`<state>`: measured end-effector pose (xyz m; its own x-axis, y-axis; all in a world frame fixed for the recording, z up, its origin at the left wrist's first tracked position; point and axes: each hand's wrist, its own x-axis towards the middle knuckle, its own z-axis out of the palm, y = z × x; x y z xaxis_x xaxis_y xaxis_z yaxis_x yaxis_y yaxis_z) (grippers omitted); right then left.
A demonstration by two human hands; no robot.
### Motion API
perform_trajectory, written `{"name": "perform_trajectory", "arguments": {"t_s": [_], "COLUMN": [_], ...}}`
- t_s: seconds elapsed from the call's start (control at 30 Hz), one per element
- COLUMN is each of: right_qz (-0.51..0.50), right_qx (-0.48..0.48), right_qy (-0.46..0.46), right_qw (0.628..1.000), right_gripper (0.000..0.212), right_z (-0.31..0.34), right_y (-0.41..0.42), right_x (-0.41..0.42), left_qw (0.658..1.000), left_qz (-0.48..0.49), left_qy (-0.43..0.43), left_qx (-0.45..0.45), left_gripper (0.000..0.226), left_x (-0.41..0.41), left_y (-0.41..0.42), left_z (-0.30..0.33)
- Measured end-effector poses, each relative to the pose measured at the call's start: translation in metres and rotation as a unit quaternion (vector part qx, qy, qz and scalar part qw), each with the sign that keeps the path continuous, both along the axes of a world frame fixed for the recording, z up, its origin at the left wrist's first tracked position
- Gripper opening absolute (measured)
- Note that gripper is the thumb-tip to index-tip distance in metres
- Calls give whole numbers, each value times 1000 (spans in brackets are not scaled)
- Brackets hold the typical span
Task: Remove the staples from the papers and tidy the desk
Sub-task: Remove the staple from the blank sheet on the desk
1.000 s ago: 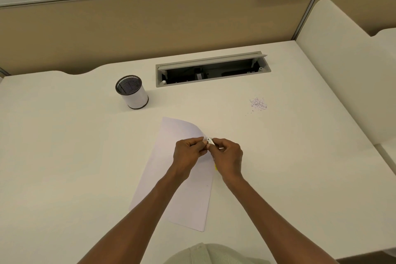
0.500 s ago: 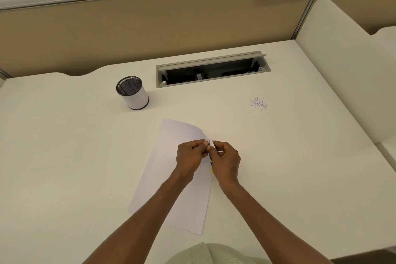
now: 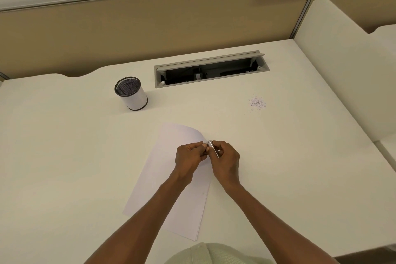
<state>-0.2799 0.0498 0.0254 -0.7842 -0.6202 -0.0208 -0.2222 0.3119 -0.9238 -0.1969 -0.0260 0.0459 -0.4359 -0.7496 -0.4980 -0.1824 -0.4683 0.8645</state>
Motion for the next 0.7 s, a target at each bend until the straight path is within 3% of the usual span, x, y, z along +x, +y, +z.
{"name": "perform_trajectory", "arguments": {"t_s": [0.27, 0.5, 0.7], "right_qz": [-70, -76, -89], "right_qx": [12, 26, 21], "right_qy": [-173, -230, -375], "right_qw": [982, 970, 922], "right_gripper": [12, 5, 12], "right_z": [-4, -4, 4], "right_y": [-6, -5, 0], "right_x": [3, -5, -15], "left_qw": [999, 998, 996], "left_qz": [23, 23, 35], "left_qy": [-23, -30, -55], "left_qx": [22, 46, 63], "left_gripper": [18, 12, 19], "left_x": [-3, -6, -6], "left_y": [1, 0, -1], "left_z": [-3, -14, -23]}}
